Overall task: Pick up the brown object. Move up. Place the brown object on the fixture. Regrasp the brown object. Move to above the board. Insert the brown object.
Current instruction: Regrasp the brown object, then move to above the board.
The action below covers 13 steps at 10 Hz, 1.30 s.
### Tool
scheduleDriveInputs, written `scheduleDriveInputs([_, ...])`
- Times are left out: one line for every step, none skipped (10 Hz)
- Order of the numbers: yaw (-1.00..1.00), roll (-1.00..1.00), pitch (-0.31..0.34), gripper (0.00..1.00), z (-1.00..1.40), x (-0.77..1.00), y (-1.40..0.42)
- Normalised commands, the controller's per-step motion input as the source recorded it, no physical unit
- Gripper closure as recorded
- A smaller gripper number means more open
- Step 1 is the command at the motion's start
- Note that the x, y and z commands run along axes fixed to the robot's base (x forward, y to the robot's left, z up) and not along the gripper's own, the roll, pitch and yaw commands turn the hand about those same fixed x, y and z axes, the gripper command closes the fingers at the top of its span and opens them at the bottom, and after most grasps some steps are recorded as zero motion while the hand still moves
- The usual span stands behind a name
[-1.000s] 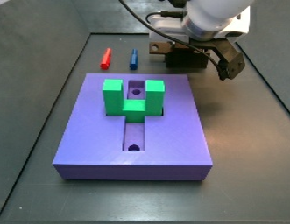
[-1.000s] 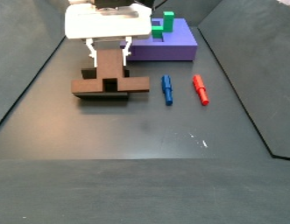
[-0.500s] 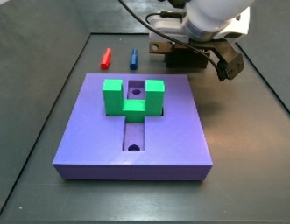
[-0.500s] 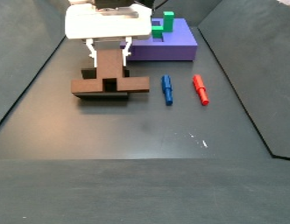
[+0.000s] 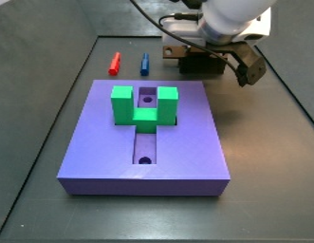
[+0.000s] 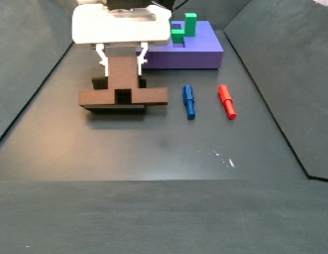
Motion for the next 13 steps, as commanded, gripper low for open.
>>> scheduleDriveInputs([0.0,0.0,0.0,1.0,0.0,0.0,0.0])
scheduleDriveInputs([0.0,0.0,0.0,1.0,1.4,0.0,0.0])
scheduleDriveInputs([-0.02,0.02,0.041,1.0,1.4,-0.03,-0.02])
scheduleDriveInputs([-0.03,0.0,0.059,1.0,1.4,-0.05,-0.03])
scheduleDriveInputs([0.01,0.0,0.07,1.0,1.4,-0.03,-0.01])
scheduleDriveInputs([0.01,0.01,0.09,1.0,1.4,-0.02,-0.02])
scheduleDriveInputs([0.02,0.0,0.082,1.0,1.4,-0.02,-0.04])
scheduleDriveInputs([0.03,-0.01,0.082,1.0,1.4,0.0,-0.02])
scheduleDriveInputs([0.03,-0.01,0.083,1.0,0.93,0.01,-0.03])
scheduleDriveInputs([0.04,0.0,0.082,1.0,0.53,0.02,-0.02])
scheduleDriveInputs([0.04,0.0,0.084,1.0,0.24,0.04,-0.02])
scheduleDriveInputs([-0.02,-1.0,0.062,1.0,0.28,-0.85,-1.4])
scheduleDriveInputs([-0.02,-1.0,0.05,1.0,0.26,-0.86,-1.4])
